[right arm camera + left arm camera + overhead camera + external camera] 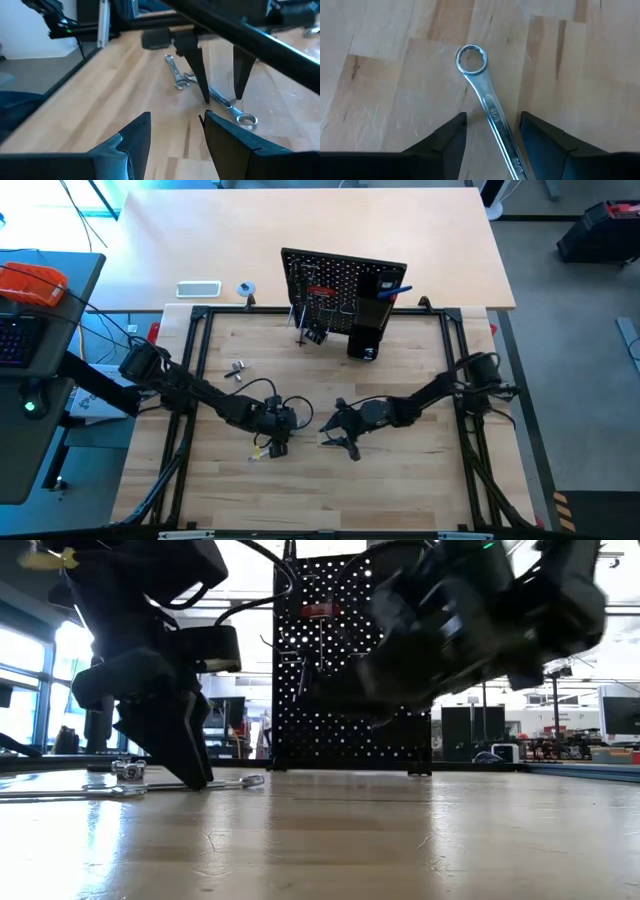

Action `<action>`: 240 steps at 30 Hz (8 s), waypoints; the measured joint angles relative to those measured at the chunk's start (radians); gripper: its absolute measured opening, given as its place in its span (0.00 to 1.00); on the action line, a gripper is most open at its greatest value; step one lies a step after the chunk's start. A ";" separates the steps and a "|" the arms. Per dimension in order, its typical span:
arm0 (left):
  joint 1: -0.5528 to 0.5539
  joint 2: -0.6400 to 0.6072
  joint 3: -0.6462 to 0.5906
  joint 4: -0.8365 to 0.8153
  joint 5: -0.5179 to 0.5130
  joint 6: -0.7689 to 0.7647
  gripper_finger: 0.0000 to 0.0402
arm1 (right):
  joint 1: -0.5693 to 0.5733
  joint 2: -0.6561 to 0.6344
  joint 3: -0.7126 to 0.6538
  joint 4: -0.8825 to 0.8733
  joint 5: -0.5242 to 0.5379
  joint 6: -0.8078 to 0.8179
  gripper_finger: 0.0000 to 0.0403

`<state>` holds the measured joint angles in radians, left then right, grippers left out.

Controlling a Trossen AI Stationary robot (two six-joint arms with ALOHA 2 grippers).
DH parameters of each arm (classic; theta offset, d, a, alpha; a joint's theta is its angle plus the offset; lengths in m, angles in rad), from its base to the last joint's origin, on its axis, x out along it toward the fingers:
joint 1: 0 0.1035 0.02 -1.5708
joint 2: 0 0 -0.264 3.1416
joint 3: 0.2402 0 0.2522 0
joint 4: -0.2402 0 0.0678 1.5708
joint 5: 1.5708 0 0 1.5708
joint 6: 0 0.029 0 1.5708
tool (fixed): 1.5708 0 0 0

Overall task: Hang tools onto peg board
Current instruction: Hang the wrench on the peg board

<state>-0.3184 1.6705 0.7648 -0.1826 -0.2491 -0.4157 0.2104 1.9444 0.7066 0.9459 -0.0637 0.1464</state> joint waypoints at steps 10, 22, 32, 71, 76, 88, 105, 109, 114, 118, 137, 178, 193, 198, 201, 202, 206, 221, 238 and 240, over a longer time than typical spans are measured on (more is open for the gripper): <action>-0.041 -0.002 0.001 -0.048 -0.025 -0.030 0.45 | -0.075 0.167 0.200 -0.084 -0.013 -0.024 0.42; -0.064 -0.002 0.002 -0.062 -0.026 -0.046 0.45 | -0.124 0.170 0.216 -0.118 -0.104 -0.074 0.16; -0.064 -0.001 0.000 -0.043 -0.022 -0.044 0.45 | -0.126 0.170 0.216 -0.111 -0.104 -0.121 0.00; -0.063 0.001 0.001 -0.049 -0.007 -0.047 0.44 | -0.142 0.258 0.347 -0.240 -0.120 -0.109 0.10; -0.063 0.001 0.001 -0.050 -0.005 -0.047 0.42 | -0.157 0.258 0.347 -0.250 -0.116 -0.101 0.10; -0.062 0.001 0.001 -0.053 0.003 -0.048 0.42 | -0.164 0.255 0.347 -0.298 -0.105 -0.081 0.10; -0.021 -0.002 0.002 -0.106 0.053 -0.043 0.06 | -0.161 0.272 0.331 -0.266 -0.122 -0.046 0.10; -0.021 -0.002 0.002 -0.113 0.053 -0.038 0.06 | -0.161 0.268 0.331 -0.266 -0.121 -0.046 0.10; -0.021 -0.002 0.002 -0.112 0.055 -0.020 0.06 | -0.163 0.221 0.327 -0.319 -0.099 -0.065 0.10; -0.022 -0.002 0.010 -0.112 0.053 -0.005 0.06 | -0.167 0.135 0.326 -0.418 -0.057 -0.094 0.10; -0.012 -0.129 0.022 -0.118 -0.265 0.098 0.06 | -0.049 -0.490 0.329 -0.955 0.312 -0.216 0.10; 0.327 -0.603 -0.347 0.608 -0.626 0.768 0.06 | 0.051 -0.624 0.330 -1.115 0.455 -0.199 0.10; 0.391 -0.592 -0.361 0.652 -0.554 0.788 0.06 | 0.051 -0.624 0.330 -1.099 0.473 -0.203 0.10; 0.411 -0.561 -0.360 0.661 -0.513 0.808 0.06 | 0.051 -0.624 0.330 -1.099 0.473 -0.198 0.10; 0.412 -0.535 -0.360 0.665 -0.513 0.814 0.06 | 0.051 -0.624 0.330 -1.099 0.474 -0.193 0.10; 0.412 -0.526 -0.360 0.670 -0.521 0.816 0.06 | 0.051 -0.624 0.330 -1.099 0.473 -0.191 0.10; 0.413 -0.499 -0.360 0.751 -0.563 0.852 0.06 | 0.051 -0.624 0.330 -1.099 0.473 -0.189 0.10; 0.353 -0.471 -0.360 0.811 -0.580 0.911 0.06 | 0.051 -0.624 0.330 -1.100 0.473 -0.188 0.10; 0.323 -0.472 -0.360 0.807 -0.689 0.943 0.06 | 0.051 -0.624 0.330 -1.117 0.473 -0.180 0.10; 0.323 -0.472 -0.360 0.802 -0.693 0.943 0.06 | 0.051 -0.624 0.330 -1.122 0.473 -0.177 0.10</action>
<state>0.0048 1.1988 0.4046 0.6190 -0.9424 0.5278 0.2619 1.3205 1.0367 -0.1760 0.4095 -0.0303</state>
